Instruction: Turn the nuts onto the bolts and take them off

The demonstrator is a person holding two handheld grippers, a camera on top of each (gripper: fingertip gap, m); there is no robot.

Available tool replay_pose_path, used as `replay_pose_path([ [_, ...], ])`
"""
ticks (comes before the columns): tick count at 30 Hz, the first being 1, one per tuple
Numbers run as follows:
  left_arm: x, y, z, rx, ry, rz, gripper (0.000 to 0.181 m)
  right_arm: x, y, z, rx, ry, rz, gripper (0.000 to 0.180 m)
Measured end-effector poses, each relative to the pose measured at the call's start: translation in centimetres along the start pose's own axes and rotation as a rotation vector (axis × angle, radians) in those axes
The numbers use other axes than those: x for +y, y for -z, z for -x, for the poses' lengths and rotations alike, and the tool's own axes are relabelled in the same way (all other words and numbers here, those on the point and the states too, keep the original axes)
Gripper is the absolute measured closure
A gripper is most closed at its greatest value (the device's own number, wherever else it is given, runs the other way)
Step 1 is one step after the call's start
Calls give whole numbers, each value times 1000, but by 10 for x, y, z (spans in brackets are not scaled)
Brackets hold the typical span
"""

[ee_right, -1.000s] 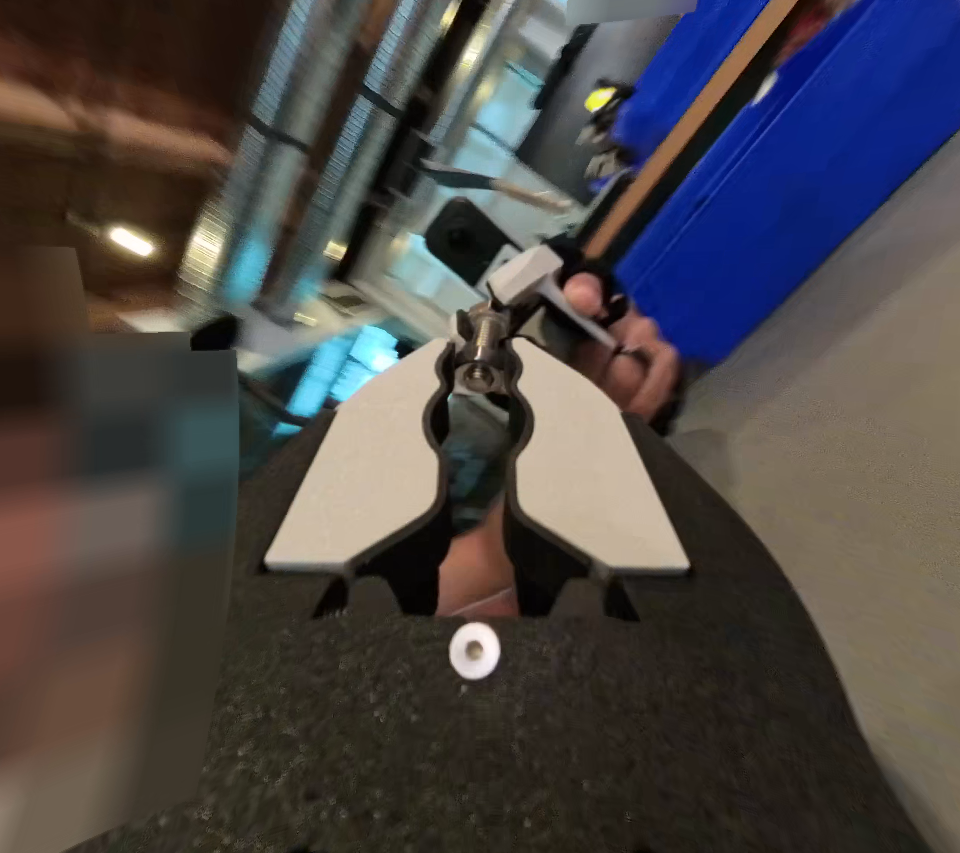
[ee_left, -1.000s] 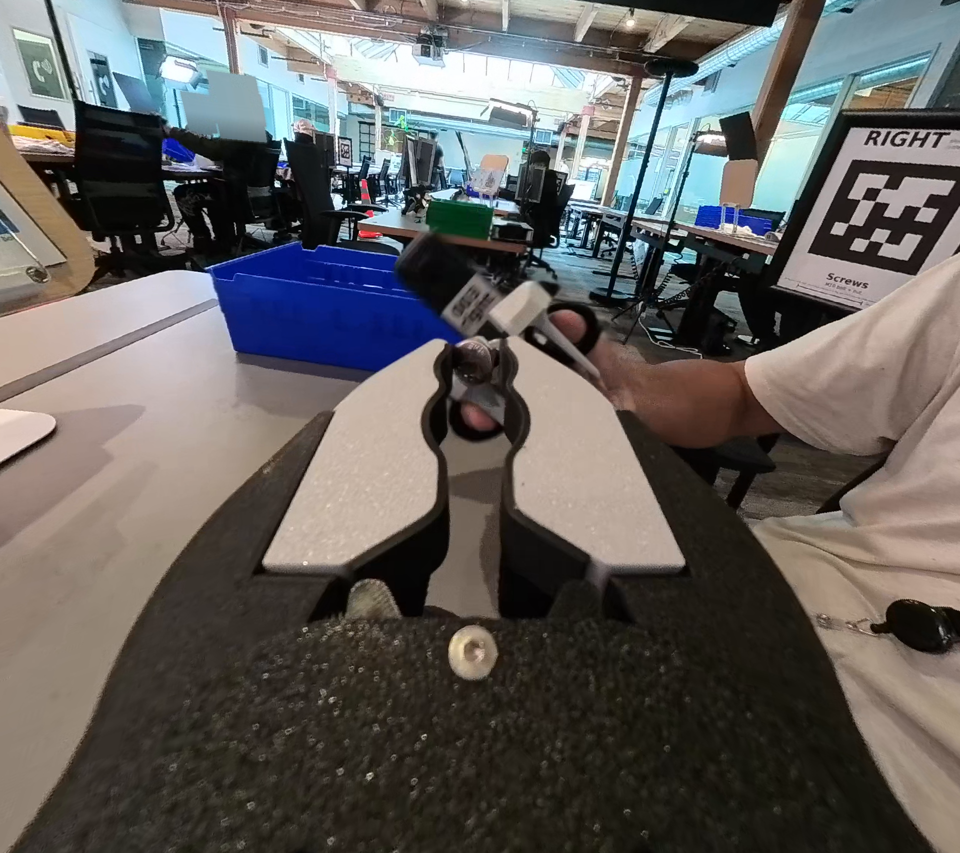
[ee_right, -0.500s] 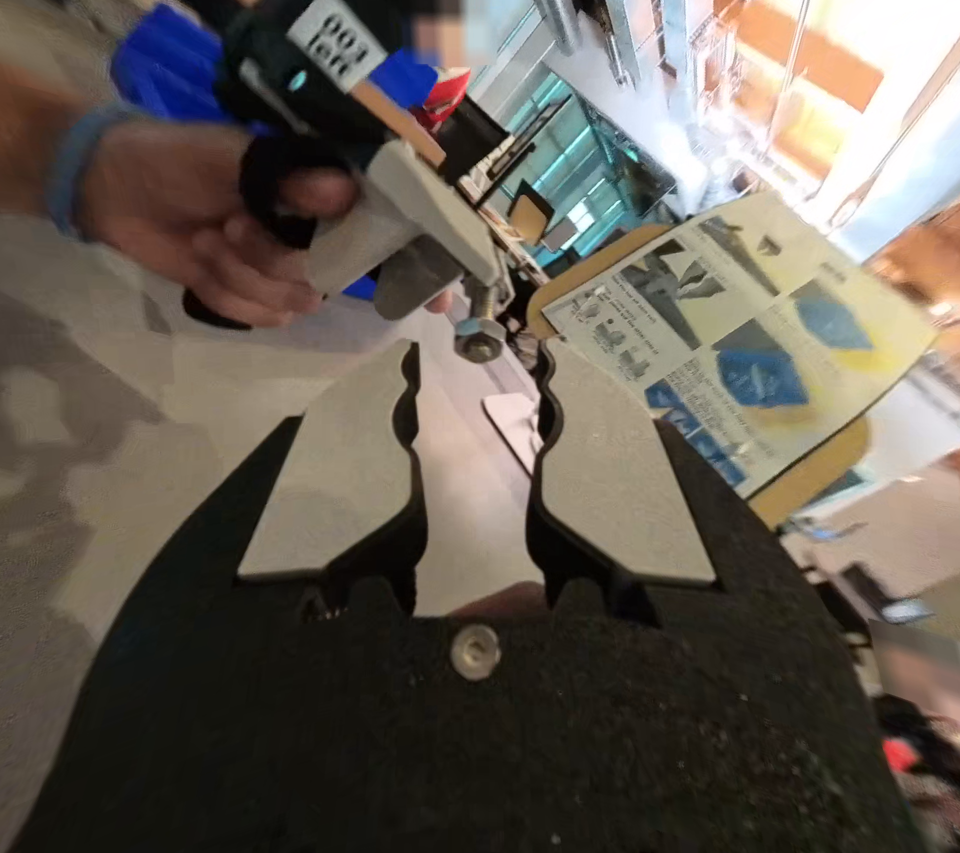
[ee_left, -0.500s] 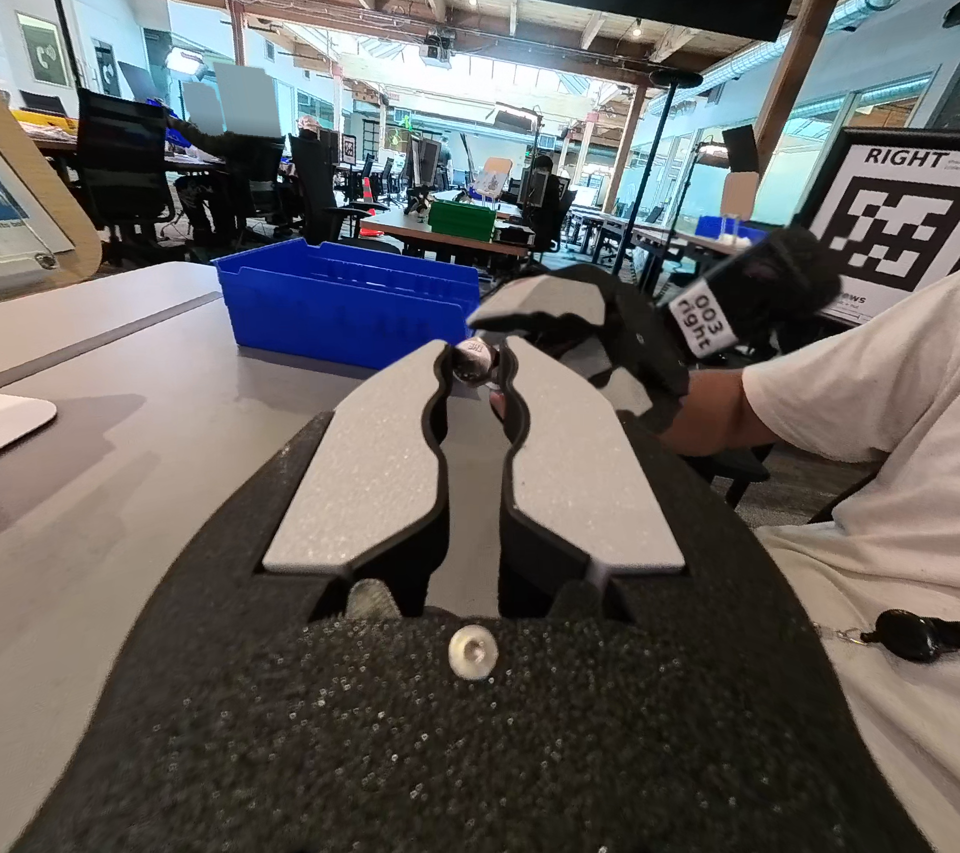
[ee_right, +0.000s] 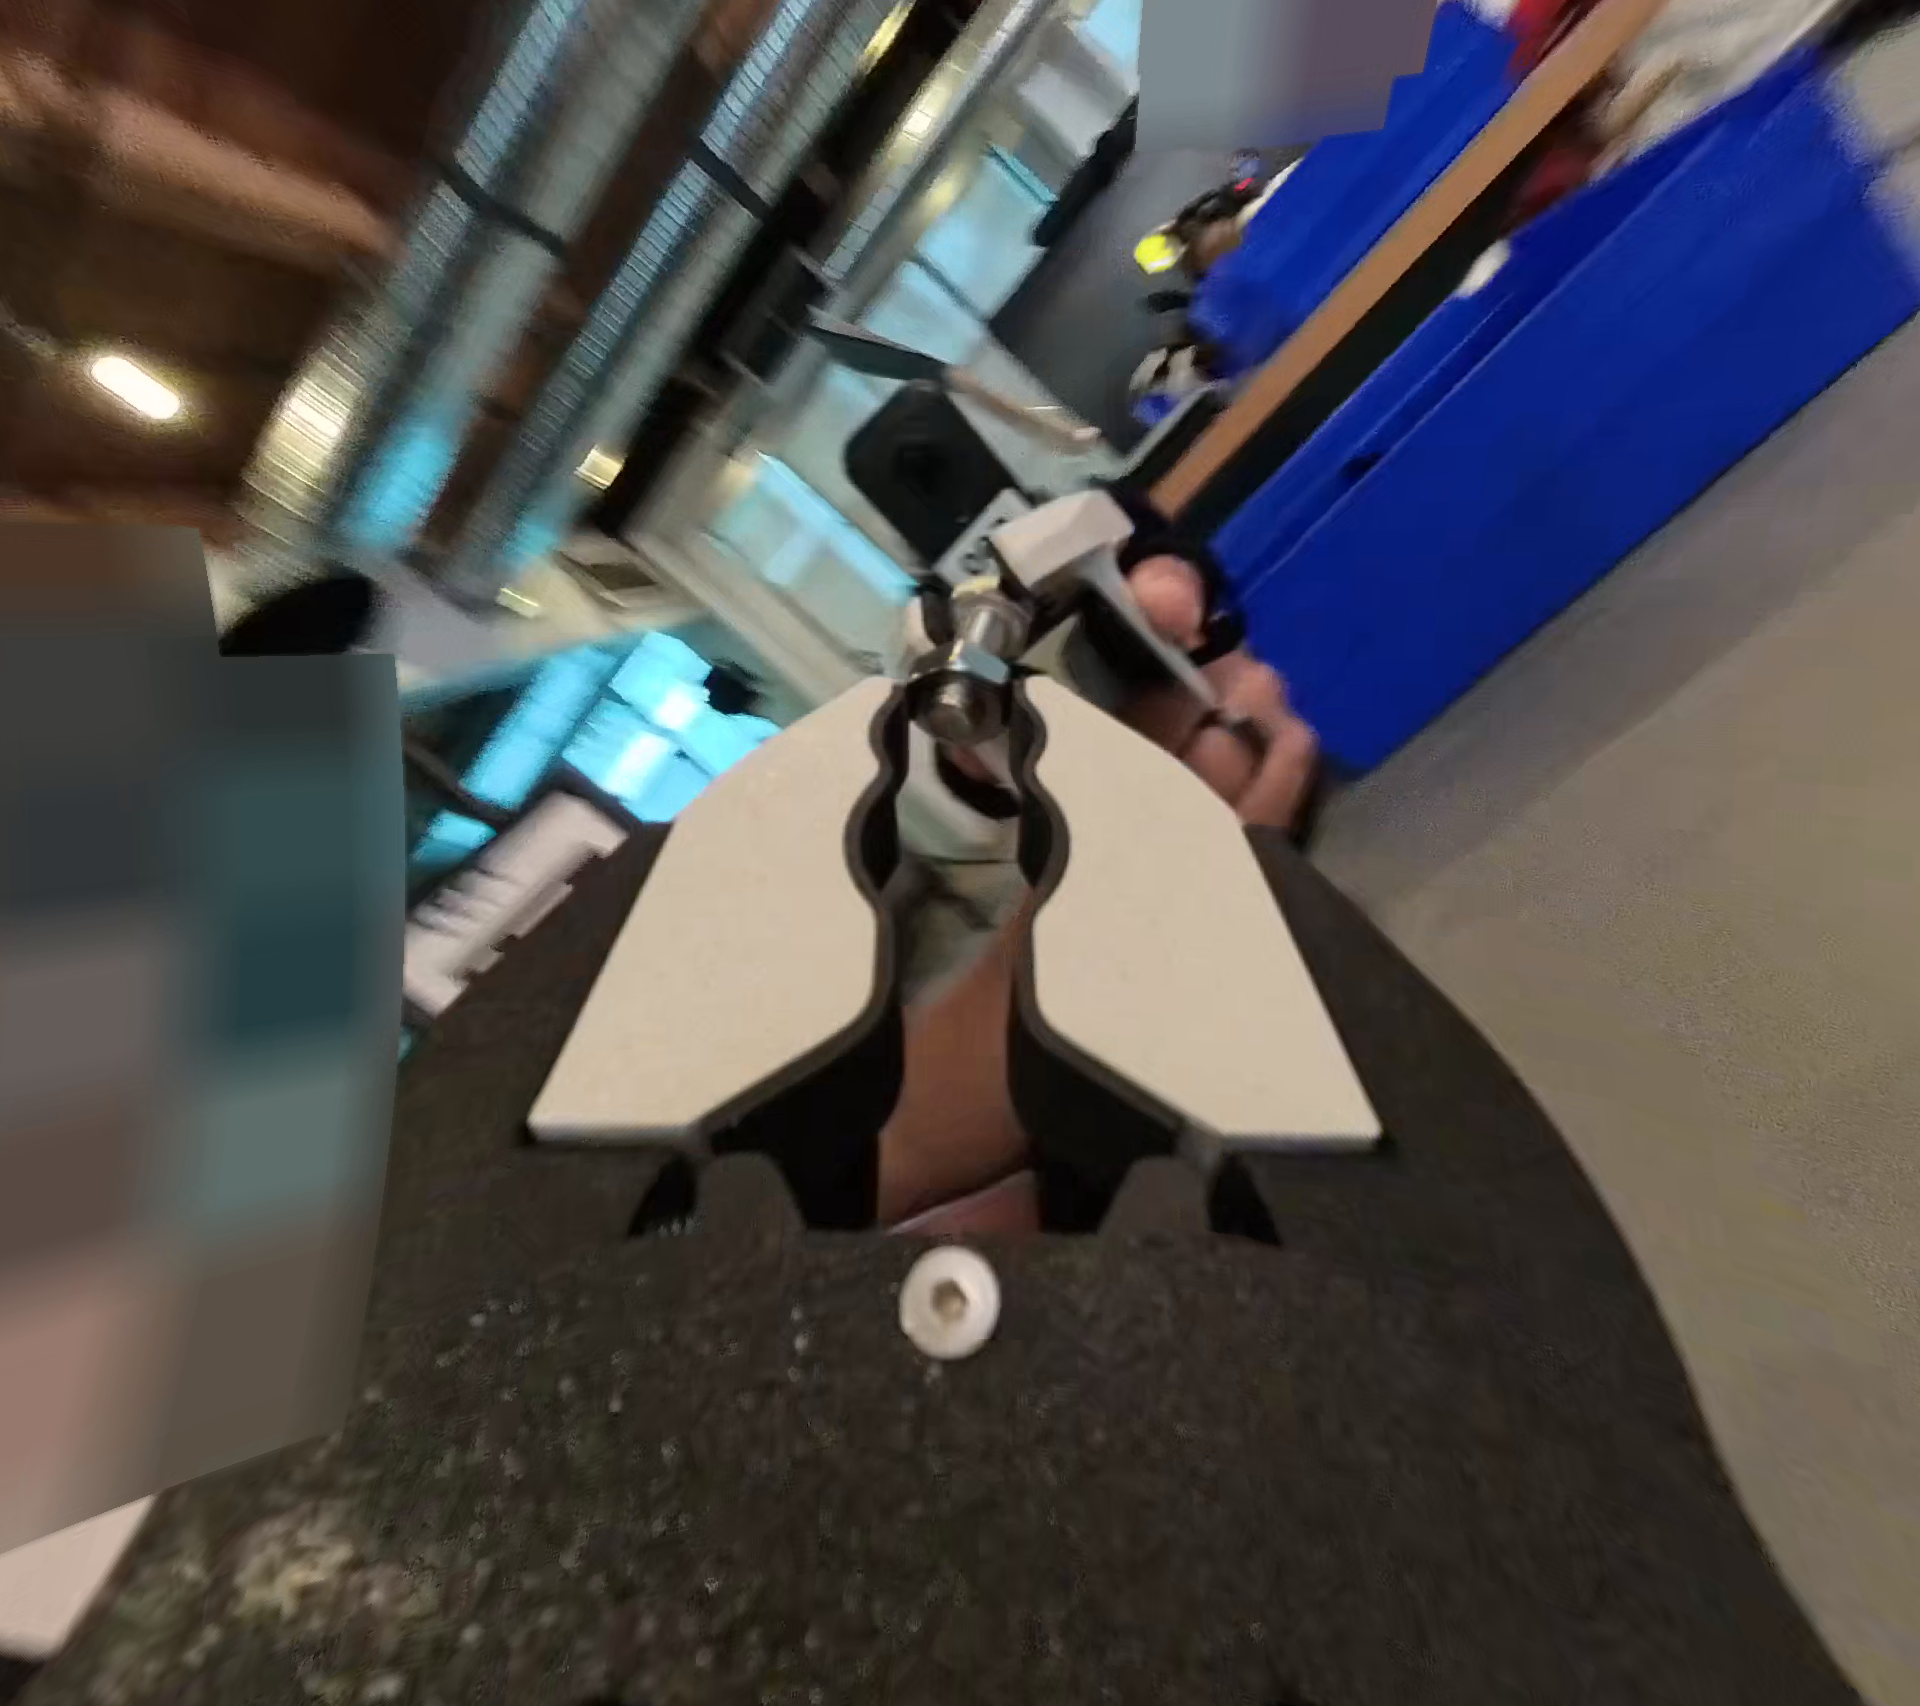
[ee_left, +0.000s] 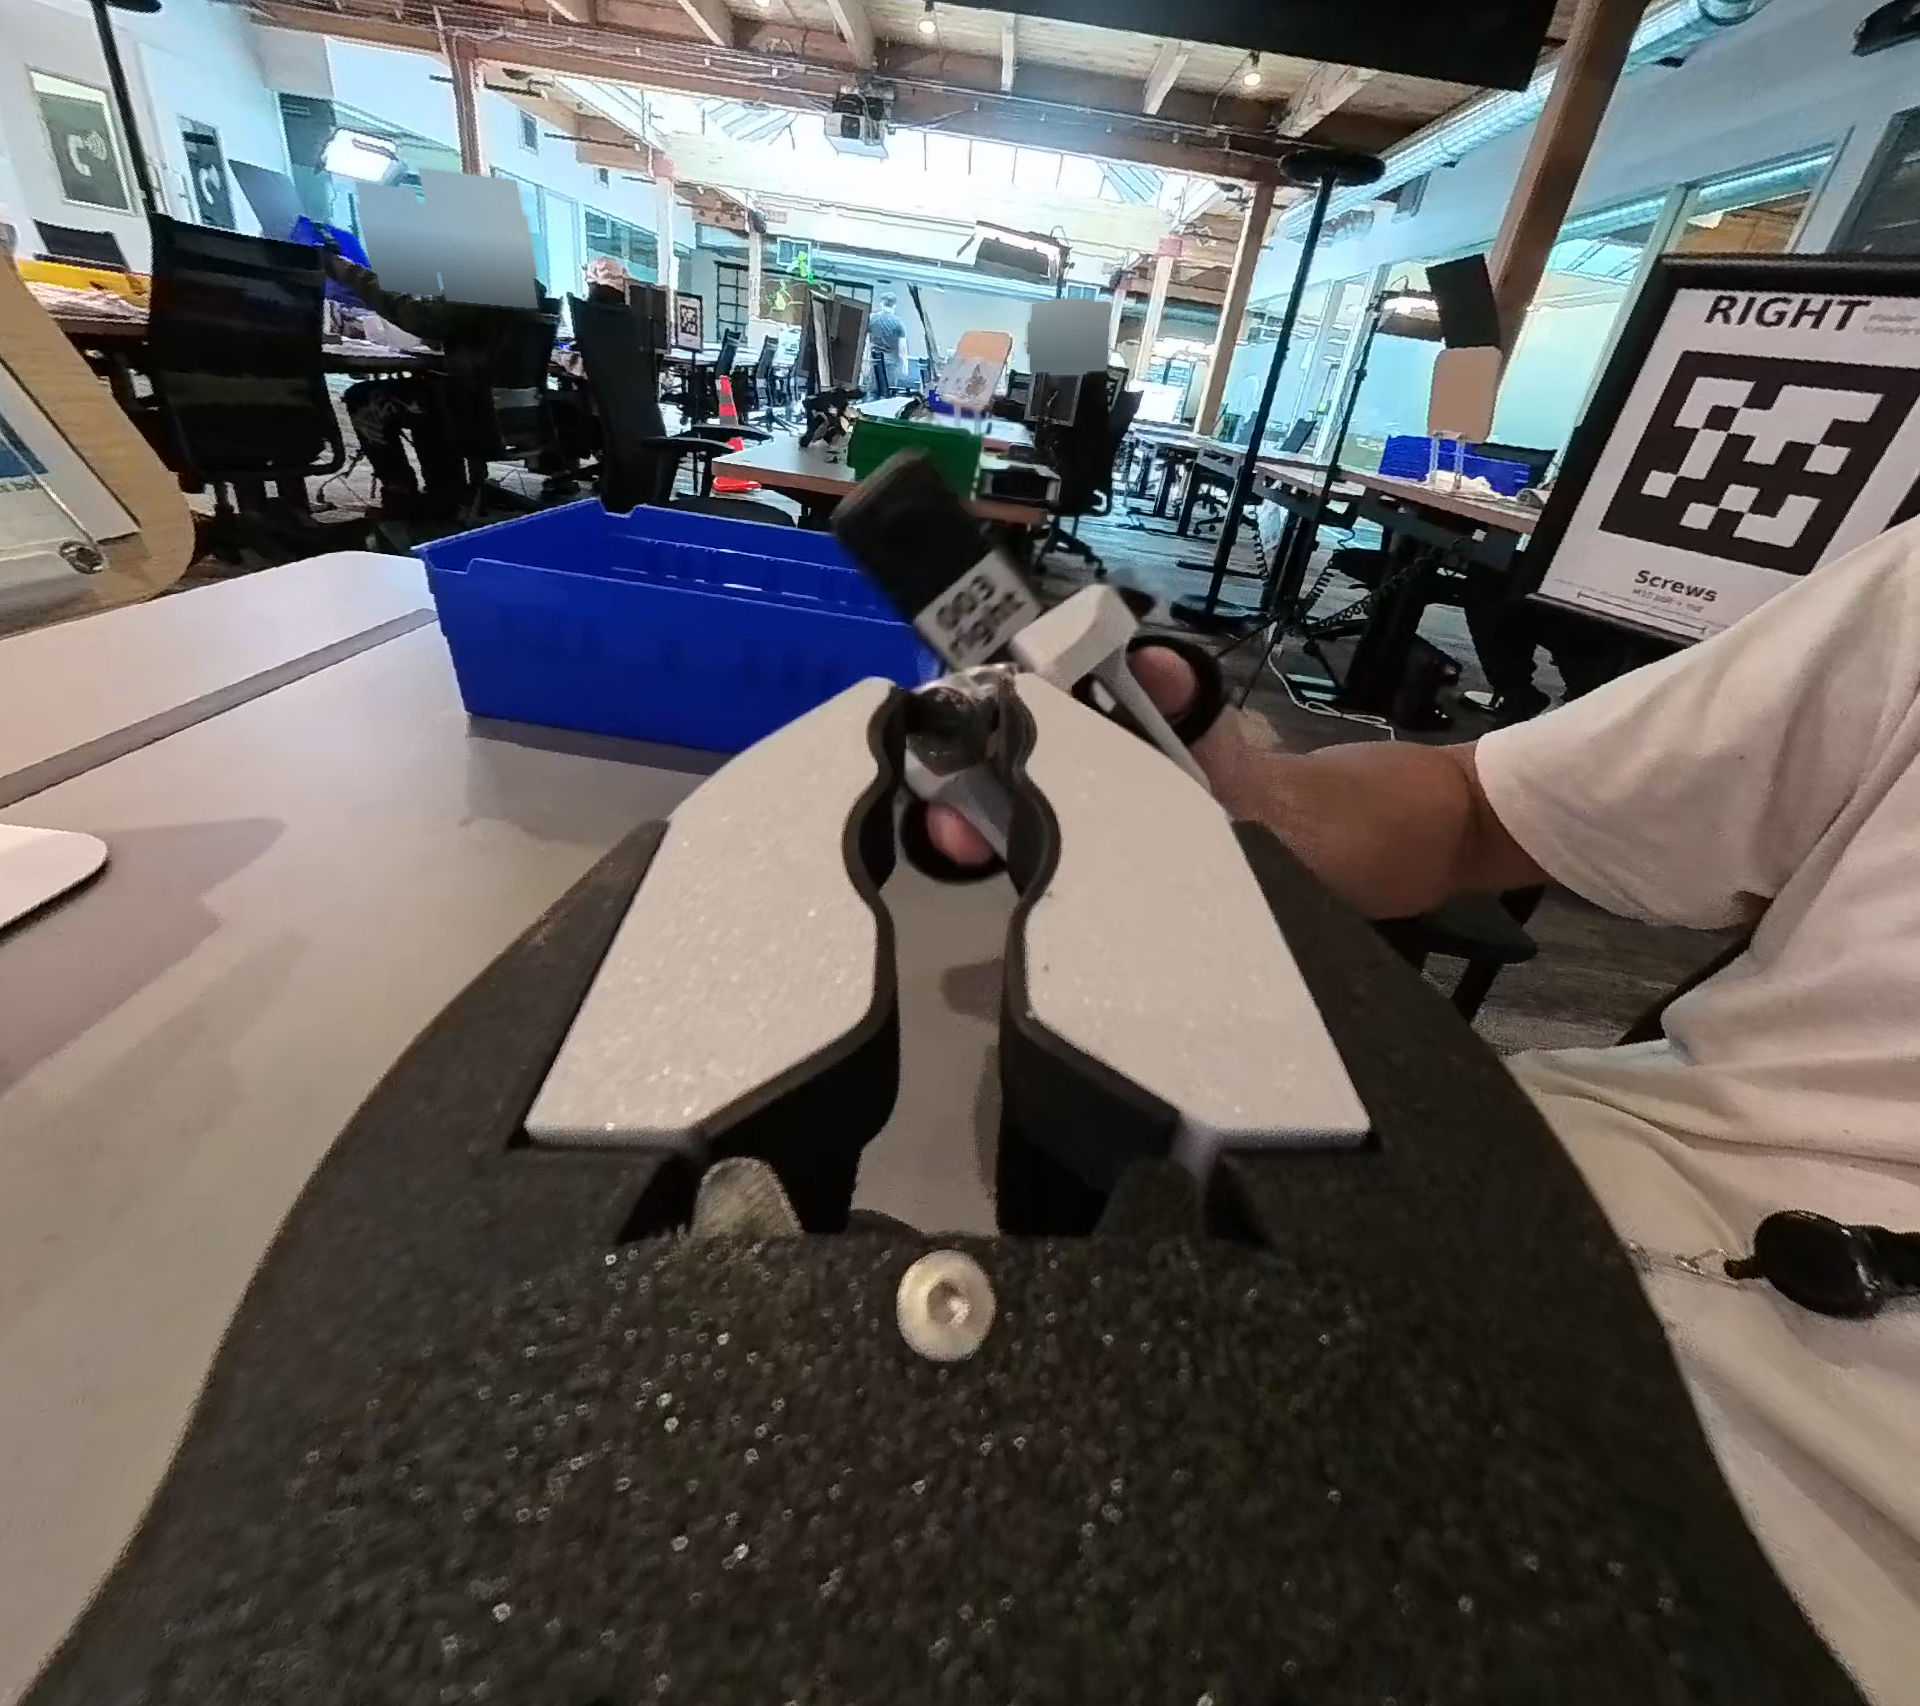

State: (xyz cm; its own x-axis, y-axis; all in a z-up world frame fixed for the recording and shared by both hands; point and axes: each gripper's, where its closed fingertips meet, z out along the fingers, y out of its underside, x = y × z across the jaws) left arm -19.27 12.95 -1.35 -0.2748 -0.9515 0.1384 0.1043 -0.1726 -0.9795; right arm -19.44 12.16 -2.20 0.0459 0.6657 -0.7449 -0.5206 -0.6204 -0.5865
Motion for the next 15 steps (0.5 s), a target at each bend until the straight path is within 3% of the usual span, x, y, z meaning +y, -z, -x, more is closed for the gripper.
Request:
replay_pose_path([
  [2,-1,0,0,5,-3,-3,165,2,-1,2,-121,-262,-20,161],
  [4,0,0,0,-2,-9,-1,165,3,-1,1,-135,-256,-38,161],
  [7,0,2,4,-20,-2,1,164,9,-1,0,34,165,8,142],
  [9,-2,3,5,-20,7,-8,165,13,1,-9,254,606,111,133],
  [12,0,2,5,-19,9,0,165,-4,10,-16,597,1234,170,136],
  [15,3,0,5,-18,7,15,165,-7,10,-15,730,1591,238,139],
])
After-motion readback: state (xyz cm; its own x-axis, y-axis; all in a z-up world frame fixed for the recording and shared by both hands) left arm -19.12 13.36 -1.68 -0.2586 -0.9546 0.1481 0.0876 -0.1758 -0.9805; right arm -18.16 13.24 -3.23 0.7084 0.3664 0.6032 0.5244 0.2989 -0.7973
